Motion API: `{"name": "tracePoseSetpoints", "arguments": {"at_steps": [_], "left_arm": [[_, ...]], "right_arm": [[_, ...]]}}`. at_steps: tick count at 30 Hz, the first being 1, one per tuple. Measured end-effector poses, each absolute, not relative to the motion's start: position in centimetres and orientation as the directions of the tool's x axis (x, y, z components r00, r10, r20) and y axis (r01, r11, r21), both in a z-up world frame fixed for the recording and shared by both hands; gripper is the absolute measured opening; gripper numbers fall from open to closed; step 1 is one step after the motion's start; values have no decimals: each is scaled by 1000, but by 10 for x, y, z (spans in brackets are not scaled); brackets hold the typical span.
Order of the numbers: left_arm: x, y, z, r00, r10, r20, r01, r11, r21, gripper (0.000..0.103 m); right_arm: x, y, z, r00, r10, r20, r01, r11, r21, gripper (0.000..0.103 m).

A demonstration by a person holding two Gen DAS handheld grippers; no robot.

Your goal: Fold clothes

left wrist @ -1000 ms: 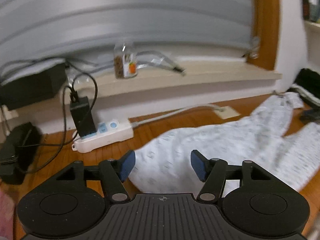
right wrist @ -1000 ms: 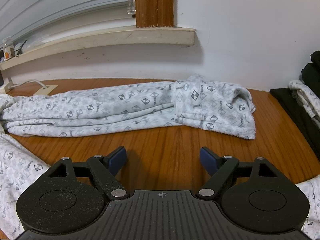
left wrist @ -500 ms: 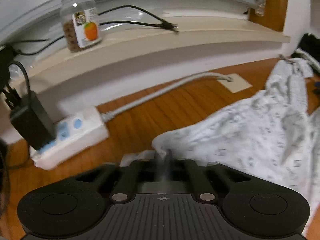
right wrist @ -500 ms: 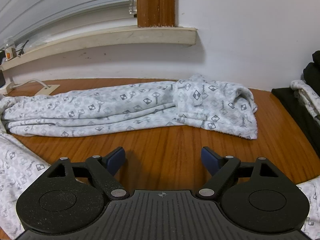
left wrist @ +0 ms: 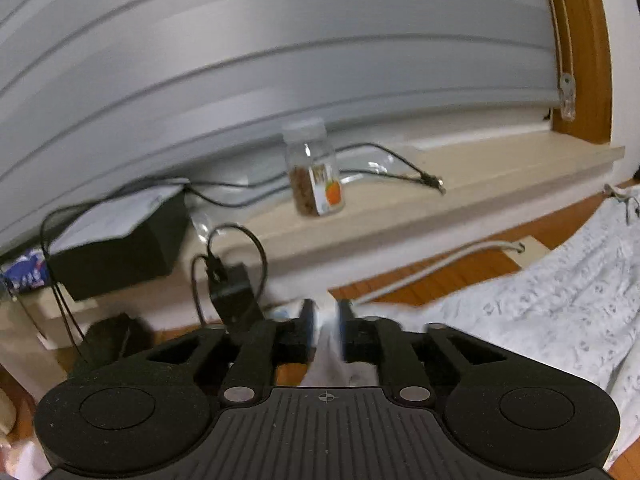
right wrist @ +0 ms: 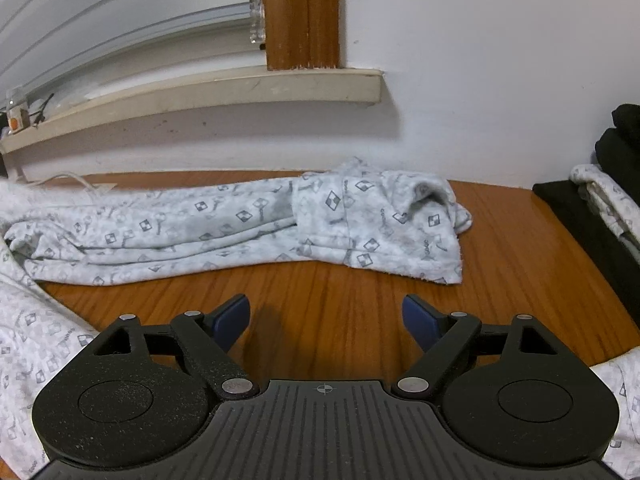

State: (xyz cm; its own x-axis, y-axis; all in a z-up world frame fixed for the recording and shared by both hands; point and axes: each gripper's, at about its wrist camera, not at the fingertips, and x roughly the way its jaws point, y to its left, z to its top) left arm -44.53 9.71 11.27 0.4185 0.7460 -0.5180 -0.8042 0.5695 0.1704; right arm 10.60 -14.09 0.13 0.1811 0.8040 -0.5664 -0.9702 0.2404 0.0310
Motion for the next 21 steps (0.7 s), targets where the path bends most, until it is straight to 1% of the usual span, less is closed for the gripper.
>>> {"name": "tracePoseSetpoints", "arguments": {"at_steps": [1, 2, 5, 7, 10, 12, 15, 16, 17, 18, 19, 20, 21], "left_arm": [[-444, 96, 110, 432, 738, -518, -802, 577, 153, 43], [-442, 94, 107, 446, 730, -517, -799, 585, 137, 48], [-423, 89, 103, 493, 699, -519, -773, 625, 108, 53], [-402, 86, 99, 533, 673, -513, -743, 662, 97, 70], [-364, 79, 94, 597, 624, -504, -686, 723, 82, 73], [-333, 75, 90, 634, 585, -506, -645, 761, 71, 77], [-286, 71, 81, 674, 534, -510, -584, 808, 74, 78], [-271, 69, 78, 686, 518, -510, -566, 821, 74, 79], [-255, 69, 75, 697, 503, -511, -548, 833, 72, 79], [-241, 68, 72, 708, 490, -510, -533, 843, 70, 80], [-230, 67, 69, 715, 482, -506, -522, 850, 72, 81], [-219, 65, 66, 723, 474, -502, -510, 857, 74, 81], [-209, 64, 63, 731, 465, -499, -499, 863, 74, 83]], "right_arm": [[106, -140, 1, 182, 802, -568, -970, 241, 29, 83], [106, -140, 1, 183, 800, -571, -970, 240, 26, 83], [104, -138, 1, 189, 794, -577, -971, 238, 10, 83], [103, -138, 1, 195, 794, -576, -971, 241, 4, 83], [104, -140, 1, 199, 798, -569, -969, 246, 6, 83], [106, -143, 2, 202, 804, -559, -967, 254, 16, 83], [109, -147, 4, 209, 814, -541, -962, 270, 34, 82], [110, -148, 4, 210, 818, -535, -961, 274, 42, 80], [111, -150, 5, 212, 822, -528, -959, 278, 49, 72], [113, -151, 6, 215, 825, -522, -957, 285, 57, 66], [114, -153, 6, 219, 828, -516, -954, 294, 66, 55], [116, -154, 7, 216, 831, -512, -952, 296, 78, 49], [118, -155, 7, 211, 835, -508, -951, 296, 92, 46]]}}
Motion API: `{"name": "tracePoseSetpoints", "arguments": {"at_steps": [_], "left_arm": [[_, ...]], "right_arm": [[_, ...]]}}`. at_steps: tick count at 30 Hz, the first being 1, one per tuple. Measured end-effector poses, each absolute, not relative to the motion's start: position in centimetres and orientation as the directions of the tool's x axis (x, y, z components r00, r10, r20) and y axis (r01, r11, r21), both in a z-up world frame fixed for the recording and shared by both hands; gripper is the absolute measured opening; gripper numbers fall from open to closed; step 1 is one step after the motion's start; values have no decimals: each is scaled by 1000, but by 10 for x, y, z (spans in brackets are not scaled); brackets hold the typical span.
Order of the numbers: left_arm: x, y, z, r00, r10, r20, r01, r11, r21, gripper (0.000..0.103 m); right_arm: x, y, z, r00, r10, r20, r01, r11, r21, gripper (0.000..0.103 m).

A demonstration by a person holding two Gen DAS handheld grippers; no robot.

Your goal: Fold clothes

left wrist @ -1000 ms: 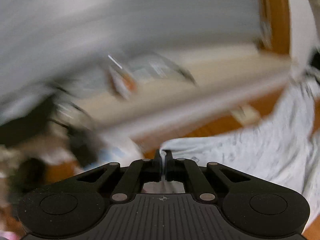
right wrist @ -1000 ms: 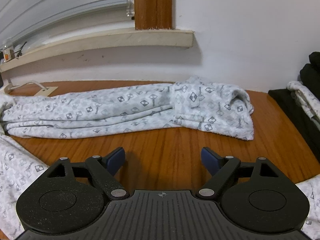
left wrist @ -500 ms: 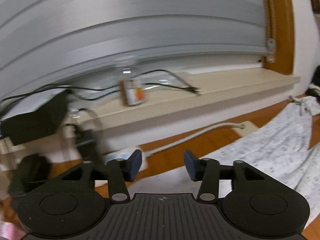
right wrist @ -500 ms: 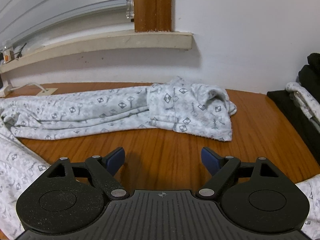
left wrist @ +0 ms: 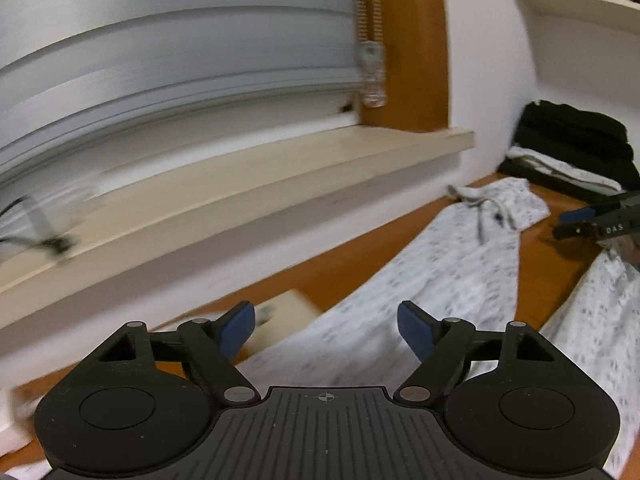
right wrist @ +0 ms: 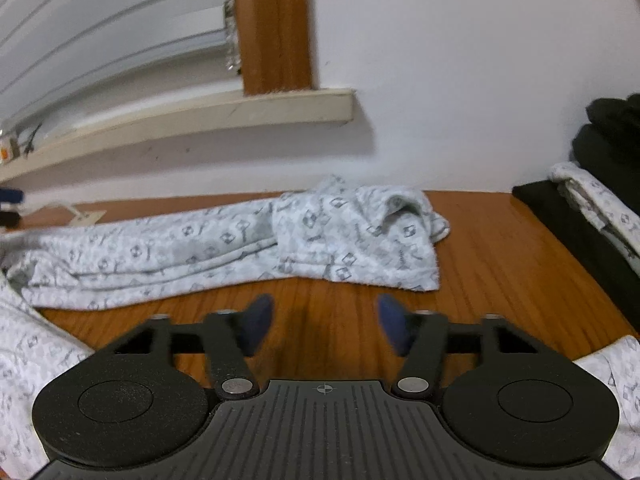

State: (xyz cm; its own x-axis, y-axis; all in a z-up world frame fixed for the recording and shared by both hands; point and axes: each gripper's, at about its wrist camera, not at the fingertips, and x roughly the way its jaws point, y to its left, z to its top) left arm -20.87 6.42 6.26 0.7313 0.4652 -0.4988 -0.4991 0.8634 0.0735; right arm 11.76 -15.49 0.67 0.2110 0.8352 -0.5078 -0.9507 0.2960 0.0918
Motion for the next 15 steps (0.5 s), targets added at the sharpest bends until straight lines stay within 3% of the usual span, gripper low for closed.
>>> {"name": "tracePoseSetpoints", "arguments": {"at_steps": [2, 8, 15], "left_arm": [[-192, 64, 55, 748, 446, -491, -481, 874, 62, 89], [-176, 66, 30, 756, 386, -528, -437, 899, 32, 90], [-181, 74, 26, 743, 392, -542, -466, 885, 2, 101]], "right_arm": [[122, -156, 7, 186, 843, -505, -951, 284, 124, 42], [103, -134, 22, 224, 840, -494, -974, 208, -89, 45], [102, -67, 18, 187, 768, -613, -982, 135, -131, 50]]}}
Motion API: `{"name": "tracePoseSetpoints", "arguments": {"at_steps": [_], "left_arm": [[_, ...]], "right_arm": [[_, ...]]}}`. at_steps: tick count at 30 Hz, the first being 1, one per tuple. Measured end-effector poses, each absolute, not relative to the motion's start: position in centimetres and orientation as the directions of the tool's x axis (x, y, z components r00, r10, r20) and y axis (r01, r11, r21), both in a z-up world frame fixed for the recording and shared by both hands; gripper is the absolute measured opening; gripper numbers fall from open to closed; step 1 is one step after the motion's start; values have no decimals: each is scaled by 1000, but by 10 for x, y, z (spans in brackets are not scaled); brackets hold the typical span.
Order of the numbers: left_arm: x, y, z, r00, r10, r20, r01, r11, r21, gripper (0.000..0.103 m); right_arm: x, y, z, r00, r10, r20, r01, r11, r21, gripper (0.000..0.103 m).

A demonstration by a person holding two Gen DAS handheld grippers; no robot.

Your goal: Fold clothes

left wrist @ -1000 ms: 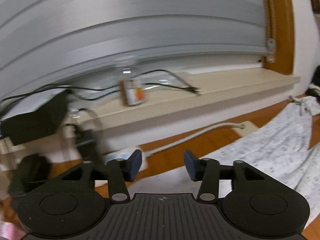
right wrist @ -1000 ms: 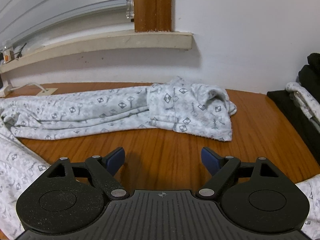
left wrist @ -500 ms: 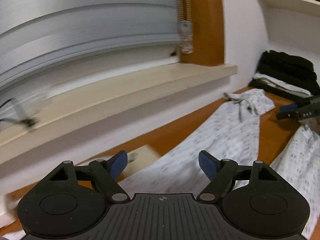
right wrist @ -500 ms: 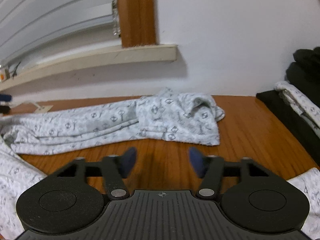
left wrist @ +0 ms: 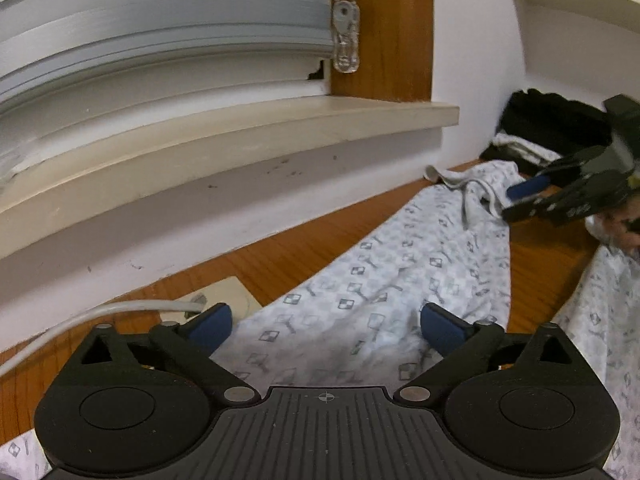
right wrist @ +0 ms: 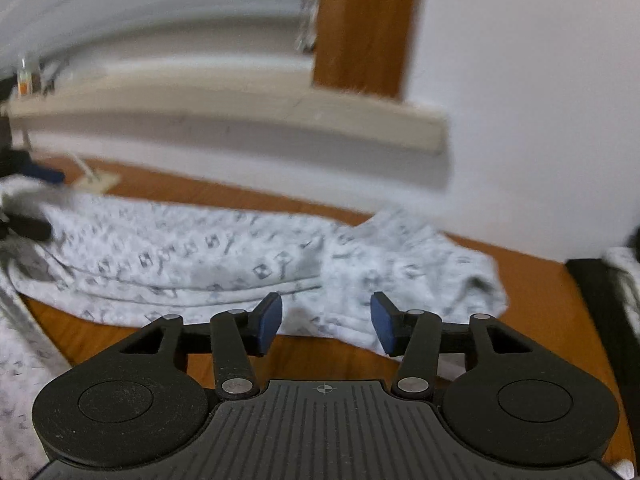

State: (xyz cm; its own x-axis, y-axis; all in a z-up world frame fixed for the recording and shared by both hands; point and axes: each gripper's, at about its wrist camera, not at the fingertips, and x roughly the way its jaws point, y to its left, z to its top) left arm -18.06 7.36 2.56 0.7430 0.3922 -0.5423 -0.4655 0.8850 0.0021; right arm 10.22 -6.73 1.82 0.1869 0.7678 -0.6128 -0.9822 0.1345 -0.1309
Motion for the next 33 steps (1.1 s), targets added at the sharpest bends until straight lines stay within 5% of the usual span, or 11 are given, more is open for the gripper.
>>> {"name": "tracePoseSetpoints", "arguments": {"at_steps": [3, 4, 5, 16, 21, 23, 33], "left_arm": [[-181, 76, 25, 736, 392, -551, -473, 881, -6, 101], [-181, 76, 25, 736, 393, -551, -474, 880, -6, 101], [-182, 76, 25, 736, 394, -550, -475, 880, -6, 101], [-181, 74, 26, 729, 397, -557, -474, 881, 8, 103], [-180, 72, 26, 724, 402, -561, -473, 881, 21, 103], [-179, 72, 26, 721, 403, -564, -472, 881, 27, 103], [-176, 72, 24, 709, 406, -577, -473, 880, 39, 103]], "right_arm": [[113, -61, 18, 210, 754, -623, -978, 162, -134, 38], [120, -64, 21, 203, 758, -620, -979, 173, -109, 17], [127, -66, 24, 195, 763, -617, -980, 183, -83, 10], [210, -143, 95, 501, 756, -420, -846, 530, -56, 6], [234, -154, 74, 574, 661, -484, -786, 610, -100, 14], [235, -156, 61, 563, 659, -499, -793, 602, -99, 30], [199, -94, 28, 354, 752, -556, -929, 349, -119, 55]]}}
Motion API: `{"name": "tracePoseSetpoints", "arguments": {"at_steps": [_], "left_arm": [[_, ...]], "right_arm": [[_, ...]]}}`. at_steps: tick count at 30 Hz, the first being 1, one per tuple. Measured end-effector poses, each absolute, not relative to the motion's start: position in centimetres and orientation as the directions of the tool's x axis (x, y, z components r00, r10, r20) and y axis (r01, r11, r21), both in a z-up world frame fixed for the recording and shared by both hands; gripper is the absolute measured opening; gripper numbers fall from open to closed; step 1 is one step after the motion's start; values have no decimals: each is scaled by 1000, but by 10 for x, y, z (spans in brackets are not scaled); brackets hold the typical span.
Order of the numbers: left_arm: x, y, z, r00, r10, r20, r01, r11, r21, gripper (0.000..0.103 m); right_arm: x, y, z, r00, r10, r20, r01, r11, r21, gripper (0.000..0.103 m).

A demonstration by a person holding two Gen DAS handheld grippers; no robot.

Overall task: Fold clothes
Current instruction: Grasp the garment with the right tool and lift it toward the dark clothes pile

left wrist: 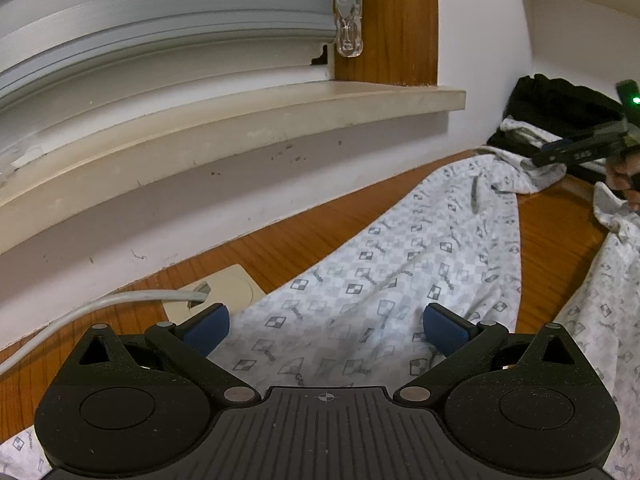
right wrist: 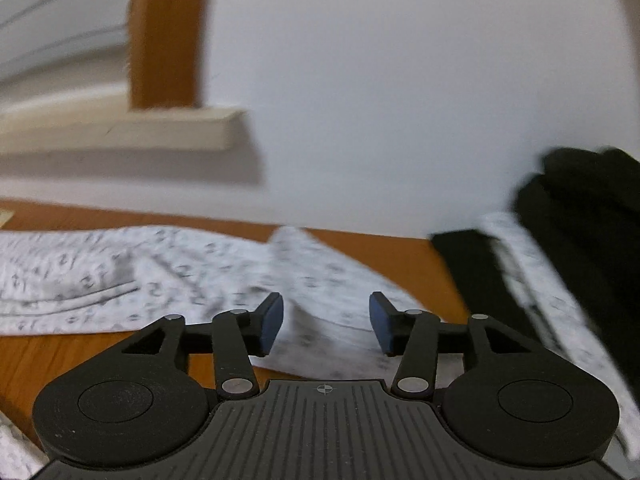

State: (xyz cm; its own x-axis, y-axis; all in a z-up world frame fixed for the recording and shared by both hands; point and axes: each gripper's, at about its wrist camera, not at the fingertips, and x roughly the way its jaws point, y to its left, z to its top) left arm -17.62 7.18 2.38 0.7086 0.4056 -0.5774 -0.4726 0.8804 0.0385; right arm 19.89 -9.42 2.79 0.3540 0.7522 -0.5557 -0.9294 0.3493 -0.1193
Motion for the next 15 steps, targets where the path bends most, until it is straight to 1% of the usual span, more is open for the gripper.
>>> {"name": "tracePoseSetpoints", "arguments": {"at_steps": [1, 2, 3, 6, 7, 8, 9, 10, 11, 12, 13, 15], "left_arm": [[-176, 72, 24, 708, 405, -579, -472, 880, 39, 103], [-176, 72, 23, 707, 404, -581, -472, 881, 39, 103], [-176, 71, 23, 705, 403, -583, -471, 881, 40, 103], [-176, 72, 23, 704, 401, -587, -469, 882, 40, 103], [-176, 72, 23, 703, 400, -587, -469, 882, 39, 103], [-176, 72, 23, 703, 399, -588, -469, 882, 38, 103], [-176, 72, 23, 703, 399, -588, -469, 882, 37, 103], [-177, 72, 23, 703, 399, -588, -469, 882, 38, 103], [-176, 72, 23, 703, 400, -588, -469, 882, 39, 103], [-176, 72, 23, 703, 400, -588, -469, 882, 39, 103], [-176, 72, 23, 703, 400, -588, -469, 882, 39, 103], [-177, 72, 23, 703, 400, -588, -469, 882, 40, 103]], "right_arm": [[194, -88, 27, 340, 755, -561, -936, 330, -123, 60], [193, -82, 26, 339, 752, -565, -937, 325, -128, 61], [192, -75, 24, 342, 748, -569, -936, 325, -134, 60], [199, -66, 18, 324, 740, -590, -935, 344, -82, 58], [202, -65, 16, 313, 739, -596, -937, 344, -65, 49], [205, -66, 20, 329, 740, -586, -930, 361, -65, 38], [209, -66, 26, 352, 741, -571, -921, 384, -70, 32], [213, -67, 32, 376, 741, -556, -911, 406, -75, 12], [216, -68, 38, 399, 740, -541, -900, 428, -79, 9], [220, -69, 43, 422, 739, -525, -889, 450, -82, 8], [226, -72, 56, 468, 741, -481, -866, 494, -80, 8], [242, -82, 83, 577, 723, -379, -787, 616, -22, 8]]}}
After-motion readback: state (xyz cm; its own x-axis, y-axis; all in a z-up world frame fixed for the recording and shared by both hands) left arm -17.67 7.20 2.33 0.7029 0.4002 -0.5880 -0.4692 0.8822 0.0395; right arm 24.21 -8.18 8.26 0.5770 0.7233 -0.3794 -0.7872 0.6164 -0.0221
